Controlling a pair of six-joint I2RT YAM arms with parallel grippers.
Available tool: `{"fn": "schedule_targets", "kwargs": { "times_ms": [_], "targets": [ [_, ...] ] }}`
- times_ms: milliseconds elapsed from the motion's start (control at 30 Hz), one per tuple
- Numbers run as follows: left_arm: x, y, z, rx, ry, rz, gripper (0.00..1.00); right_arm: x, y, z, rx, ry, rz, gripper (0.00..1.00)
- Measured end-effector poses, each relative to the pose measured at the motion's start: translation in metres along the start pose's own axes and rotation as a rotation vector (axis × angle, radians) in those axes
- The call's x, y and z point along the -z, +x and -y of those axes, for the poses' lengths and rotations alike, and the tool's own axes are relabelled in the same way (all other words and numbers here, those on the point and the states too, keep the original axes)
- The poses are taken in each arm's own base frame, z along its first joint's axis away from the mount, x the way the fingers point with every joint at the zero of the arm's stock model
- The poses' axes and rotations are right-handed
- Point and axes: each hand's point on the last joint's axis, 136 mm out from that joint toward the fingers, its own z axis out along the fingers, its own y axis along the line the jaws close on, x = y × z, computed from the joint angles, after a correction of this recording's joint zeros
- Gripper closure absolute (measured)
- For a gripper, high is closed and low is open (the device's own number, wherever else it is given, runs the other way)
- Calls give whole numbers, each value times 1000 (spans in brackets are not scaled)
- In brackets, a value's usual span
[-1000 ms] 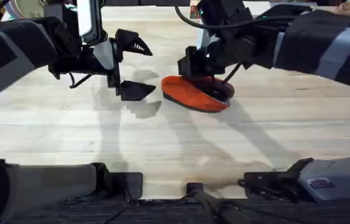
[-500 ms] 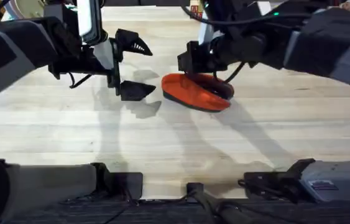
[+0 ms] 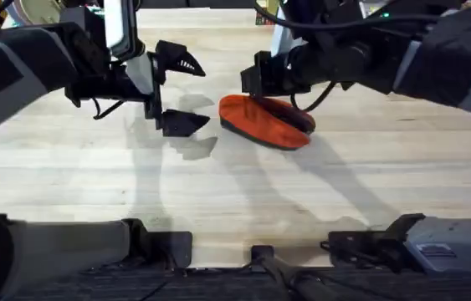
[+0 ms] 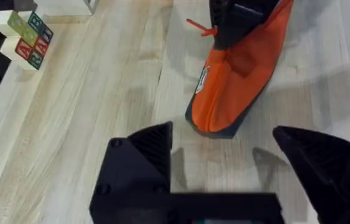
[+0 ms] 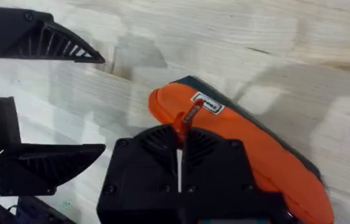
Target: Unzip the bag, pick up the pens from the table one at a time and place them inside, then zip the bag closed.
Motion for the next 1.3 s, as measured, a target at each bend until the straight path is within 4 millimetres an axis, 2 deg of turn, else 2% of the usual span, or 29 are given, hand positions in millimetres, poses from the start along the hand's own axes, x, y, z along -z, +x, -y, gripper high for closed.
{"fn": "schedule_targets", "kwargs": {
  "times_ms": [200, 400, 633, 867, 1000, 1300],
  "targets": [
    [-6, 1, 3, 10, 23, 5, 8, 0, 0, 0, 0, 0, 0, 970],
    [-28, 8, 11, 67, 104, 58, 8, 0, 3, -4, 18, -5, -4, 970],
    [-48, 7, 15, 41, 152, 95, 8, -1, 8, -12, 60, -12, -12, 970],
    [-53, 2, 19, 20, 170, 105, 10, -1, 8, -12, 64, -11, -12, 971],
    [-53, 2, 18, 17, 168, 102, 64, -1, 8, -12, 64, -11, -12, 971],
    [-57, 6, 13, -11, 154, 101, 36, -1, 8, -12, 65, -12, -11, 971]
  ]
}}
